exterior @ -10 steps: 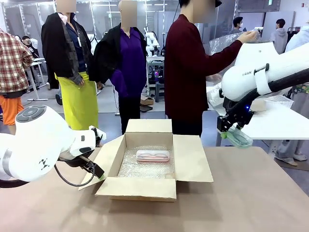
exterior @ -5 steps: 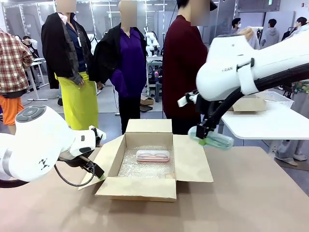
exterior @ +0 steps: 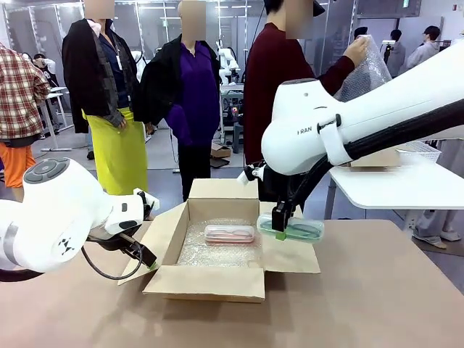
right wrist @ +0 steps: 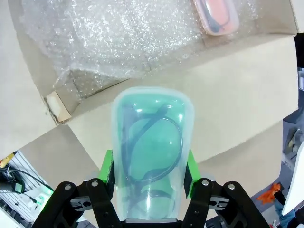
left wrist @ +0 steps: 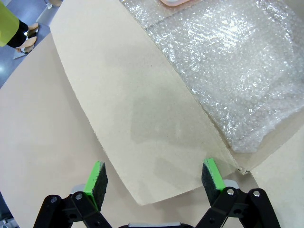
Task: Pack the glasses set securely to prepare it for shipping.
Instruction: Put the Glasses case from the right side of the table into the Package Box.
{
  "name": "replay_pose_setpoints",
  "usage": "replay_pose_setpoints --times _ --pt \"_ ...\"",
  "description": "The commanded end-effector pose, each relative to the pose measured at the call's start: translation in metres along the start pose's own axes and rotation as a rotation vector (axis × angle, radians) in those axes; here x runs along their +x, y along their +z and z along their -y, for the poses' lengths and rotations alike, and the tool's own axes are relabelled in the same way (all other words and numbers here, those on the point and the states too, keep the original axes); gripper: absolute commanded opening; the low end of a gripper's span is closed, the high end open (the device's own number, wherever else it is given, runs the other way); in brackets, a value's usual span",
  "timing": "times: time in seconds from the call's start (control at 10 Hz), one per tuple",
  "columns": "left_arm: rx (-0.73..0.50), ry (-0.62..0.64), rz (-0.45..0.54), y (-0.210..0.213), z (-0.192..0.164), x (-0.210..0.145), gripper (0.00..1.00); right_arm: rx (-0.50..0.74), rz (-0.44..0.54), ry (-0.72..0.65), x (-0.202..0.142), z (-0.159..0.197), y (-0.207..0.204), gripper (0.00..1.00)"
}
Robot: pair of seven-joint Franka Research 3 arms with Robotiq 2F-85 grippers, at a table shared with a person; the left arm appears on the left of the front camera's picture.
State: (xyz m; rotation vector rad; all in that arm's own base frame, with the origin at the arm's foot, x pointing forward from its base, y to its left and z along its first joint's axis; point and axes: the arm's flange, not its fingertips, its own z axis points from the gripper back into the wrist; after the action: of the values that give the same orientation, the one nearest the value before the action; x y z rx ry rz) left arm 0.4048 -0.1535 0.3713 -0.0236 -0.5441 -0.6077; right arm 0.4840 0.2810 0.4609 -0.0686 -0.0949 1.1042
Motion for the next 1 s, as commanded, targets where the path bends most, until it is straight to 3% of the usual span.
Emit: replay_pose_setpoints --times 0.0,0.5,0.6,0.9 --pt "-0.001 0.004 0.002 0.002 -0.001 -0.002 1.00 -0.004 0.001 -0.006 -0.004 -0.002 0.003 0.02" --pt "-0.001 0.004 0.002 0.002 -0.001 -0.002 1.00 -0.004 0.001 -0.006 -0.004 -0.002 0.003 0.02" --pt "-0.001 0.004 0.002 0.002 -0.001 -0.002 1.00 -0.001 0.001 -0.004 0.000 0.002 0.001 0.65" --pt "-0.001 0.004 0.002 0.002 -0.001 -0.002 1.00 -0.034 0.013 0.177 0.043 -0.021 0.014 0.65"
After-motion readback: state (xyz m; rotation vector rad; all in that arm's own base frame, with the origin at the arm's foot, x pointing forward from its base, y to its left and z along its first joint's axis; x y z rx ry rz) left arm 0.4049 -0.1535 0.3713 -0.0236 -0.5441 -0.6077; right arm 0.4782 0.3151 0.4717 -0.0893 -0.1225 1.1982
